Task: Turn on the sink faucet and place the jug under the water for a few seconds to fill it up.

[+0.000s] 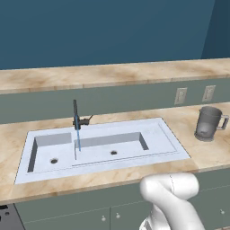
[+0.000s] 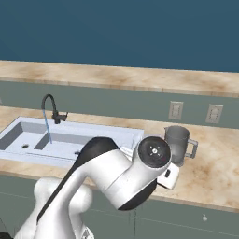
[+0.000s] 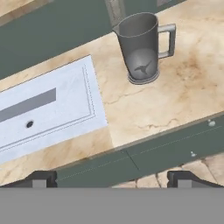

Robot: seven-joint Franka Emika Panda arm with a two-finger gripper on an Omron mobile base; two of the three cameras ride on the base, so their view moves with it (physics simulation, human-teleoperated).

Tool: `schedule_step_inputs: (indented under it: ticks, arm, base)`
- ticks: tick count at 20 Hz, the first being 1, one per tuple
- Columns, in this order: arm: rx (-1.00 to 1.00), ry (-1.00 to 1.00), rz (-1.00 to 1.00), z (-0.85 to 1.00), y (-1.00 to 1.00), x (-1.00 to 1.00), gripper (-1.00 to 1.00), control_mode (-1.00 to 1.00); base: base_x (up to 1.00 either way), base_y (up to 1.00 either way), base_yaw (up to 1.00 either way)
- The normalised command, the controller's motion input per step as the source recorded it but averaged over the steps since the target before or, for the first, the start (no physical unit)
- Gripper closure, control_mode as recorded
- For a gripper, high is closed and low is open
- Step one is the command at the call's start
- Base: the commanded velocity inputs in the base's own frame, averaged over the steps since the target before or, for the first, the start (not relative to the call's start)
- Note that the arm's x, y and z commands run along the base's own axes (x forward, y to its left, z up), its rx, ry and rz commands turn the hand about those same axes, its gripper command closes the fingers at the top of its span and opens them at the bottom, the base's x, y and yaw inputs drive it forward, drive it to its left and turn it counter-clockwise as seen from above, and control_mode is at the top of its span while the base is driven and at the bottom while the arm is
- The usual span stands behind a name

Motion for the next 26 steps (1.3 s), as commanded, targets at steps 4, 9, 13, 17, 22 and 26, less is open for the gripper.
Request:
schedule_step_inputs:
  ticks: [4, 9, 13, 17, 22, 26]
  arm:
    - [0.01, -0.04, 0.23, -0.04, -1.0, 0.43, -1.0, -1.0]
    - [0.0, -0.07, 0.26, -0.32, -1.0, 0.48, -1.0, -1.0]
    - [0.0, -0.15, 0.24, -0.38, -0.88, 0.34, -1.0, -1.0]
    - [0.05, -0.17, 0.16, -0.56, -0.34, 0.25, -1.0, -1.0]
    - [0.16, -0.16, 0.06, -0.48, -0.09, 0.15, -1.0, -1.0]
    - [0.02, -0.08, 0.0, -0.09, 0.0, 0.13, -1.0, -1.0]
  base:
    - [0.0, 0.0, 0.0]
    - [0.0, 0.0, 0.0]
    - [0.0, 0.0, 0.0]
    - [0.0, 0.0, 0.0]
    - [0.0, 0.0, 0.0]
    - [0.0, 0.0, 0.0]
